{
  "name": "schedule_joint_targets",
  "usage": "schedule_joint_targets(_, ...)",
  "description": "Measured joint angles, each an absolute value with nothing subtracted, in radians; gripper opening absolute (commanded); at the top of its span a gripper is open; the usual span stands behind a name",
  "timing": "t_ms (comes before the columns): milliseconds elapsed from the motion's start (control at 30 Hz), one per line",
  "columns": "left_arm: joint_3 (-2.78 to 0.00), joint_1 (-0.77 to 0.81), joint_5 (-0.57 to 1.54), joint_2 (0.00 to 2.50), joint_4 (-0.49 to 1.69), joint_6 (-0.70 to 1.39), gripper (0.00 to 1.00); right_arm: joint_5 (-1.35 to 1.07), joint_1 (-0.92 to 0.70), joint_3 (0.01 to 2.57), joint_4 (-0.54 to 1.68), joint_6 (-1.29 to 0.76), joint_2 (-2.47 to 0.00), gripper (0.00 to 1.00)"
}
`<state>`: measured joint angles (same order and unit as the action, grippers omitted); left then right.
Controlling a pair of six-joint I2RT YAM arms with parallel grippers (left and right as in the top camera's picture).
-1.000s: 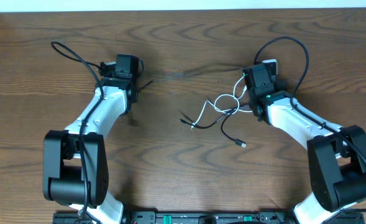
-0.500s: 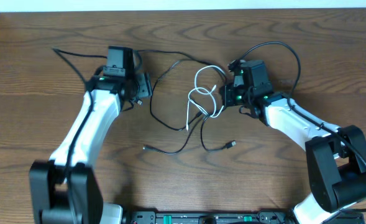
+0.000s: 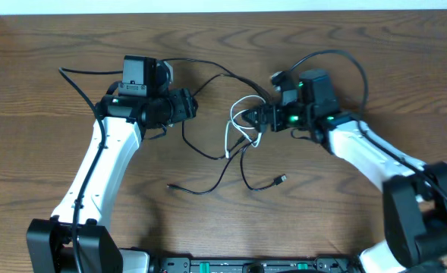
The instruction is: Untangle cables
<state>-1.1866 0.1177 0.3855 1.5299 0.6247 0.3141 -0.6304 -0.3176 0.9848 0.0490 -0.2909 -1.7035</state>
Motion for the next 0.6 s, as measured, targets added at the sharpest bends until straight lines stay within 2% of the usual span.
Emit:
schedule_joint_targets(67,-1.187,0.118,0.416,1.530,0.625,0.316,0.59,-0.647,-0.284,0.985,0.078,-0.291,-1.662,0.99)
schedule_joint_targets(133,-1.187,0.121,0.444,1.530,0.625,0.318,0.47,-0.650,-0.236,0.985,0.104,-0.291,-1.628,0.70)
schedule_joint_targets(167,-1.187,0.124,0.451,1.530,0.625,0.320,0.40,-0.651,-0.220,0.986,0.113,-0.287,-1.625,0.26)
schedule_joint_targets(200,-1.187,0.128,0.453,1.530,0.625,0.318,0.33,-0.649,-0.206,0.986,0.130,-0.289,-1.625,0.01)
schedule_joint_targets(267,-1.187,0.149,0.462,1.530,0.625,0.321,0.20,-0.636,-0.180,0.985,0.156,-0.284,-1.626,0.01)
schedule_joint_targets(333,-1.187,0.170,0.461,1.531,0.625,0.316,0.15,-0.614,-0.171,0.986,0.159,-0.284,-1.626,0.01)
schedule_joint_targets(367,-1.187,0.184,0.455,1.533,0.626,0.318,0.15,-0.602,-0.173,0.985,0.160,-0.285,-1.626,0.01)
schedule_joint_targets(400,-1.187,0.200,0.427,1.536,0.629,0.317,0.17,-0.584,-0.183,0.986,0.159,-0.285,-1.626,0.01)
schedule_joint_targets(433,-1.187,0.204,0.408,1.538,0.633,0.318,0.25,-0.575,-0.195,0.985,0.155,-0.285,-1.626,0.03)
schedule_joint_targets(533,-1.187,0.205,0.344,1.538,0.644,0.323,0.40,-0.549,-0.249,0.985,0.139,-0.286,-1.635,0.25)
schedule_joint_targets(600,-1.187,0.204,0.296,1.538,0.650,0.333,0.47,-0.520,-0.287,0.985,0.127,-0.283,-1.647,0.29)
